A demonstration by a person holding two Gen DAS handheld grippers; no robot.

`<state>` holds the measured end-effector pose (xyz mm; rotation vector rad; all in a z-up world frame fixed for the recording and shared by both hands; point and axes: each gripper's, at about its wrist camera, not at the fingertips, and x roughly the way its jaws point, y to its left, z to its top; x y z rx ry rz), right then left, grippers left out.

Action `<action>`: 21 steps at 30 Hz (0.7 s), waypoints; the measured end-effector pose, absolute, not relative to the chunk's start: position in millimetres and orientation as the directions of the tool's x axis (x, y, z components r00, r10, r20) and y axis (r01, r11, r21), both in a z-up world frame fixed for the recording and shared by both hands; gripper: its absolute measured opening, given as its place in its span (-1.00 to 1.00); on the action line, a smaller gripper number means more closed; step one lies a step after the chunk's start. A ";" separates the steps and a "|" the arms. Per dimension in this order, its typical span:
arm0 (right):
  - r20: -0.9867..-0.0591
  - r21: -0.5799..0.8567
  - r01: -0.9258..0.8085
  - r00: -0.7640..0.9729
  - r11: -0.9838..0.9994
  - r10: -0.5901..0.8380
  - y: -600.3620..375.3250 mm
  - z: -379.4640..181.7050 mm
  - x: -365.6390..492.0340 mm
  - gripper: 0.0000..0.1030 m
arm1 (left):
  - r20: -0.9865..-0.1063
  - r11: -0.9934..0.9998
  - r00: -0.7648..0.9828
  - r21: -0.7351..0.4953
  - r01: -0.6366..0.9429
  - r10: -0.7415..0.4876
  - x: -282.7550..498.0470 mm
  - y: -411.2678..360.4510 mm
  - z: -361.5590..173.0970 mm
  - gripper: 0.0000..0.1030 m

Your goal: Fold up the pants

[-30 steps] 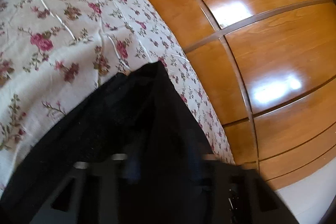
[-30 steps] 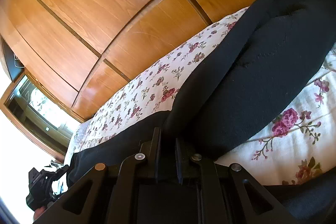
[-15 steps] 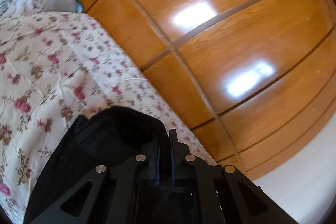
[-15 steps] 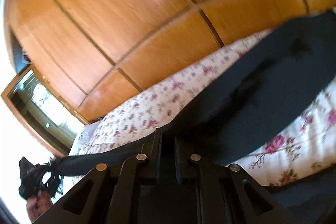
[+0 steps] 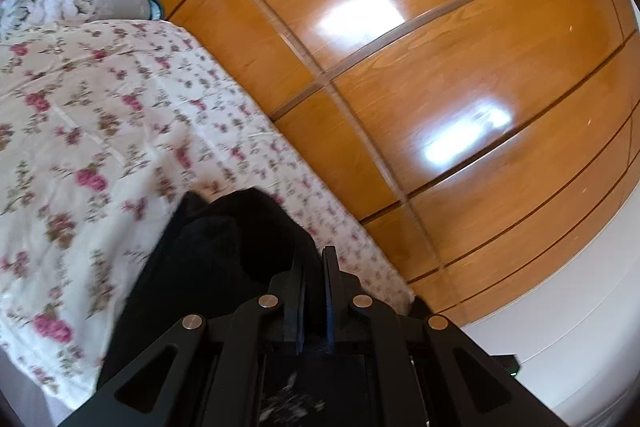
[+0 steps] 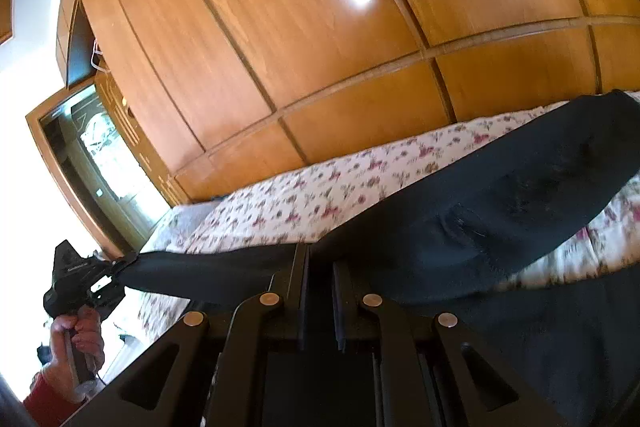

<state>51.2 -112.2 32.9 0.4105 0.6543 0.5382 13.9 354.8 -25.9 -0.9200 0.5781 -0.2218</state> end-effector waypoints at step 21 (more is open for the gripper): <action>-0.617 0.430 -0.393 0.530 0.813 0.582 -97.3 -22.2 -16.7 -0.79 | -0.532 0.581 0.781 -0.765 -0.278 -0.327 -66.1 354.0 -100.2 -0.88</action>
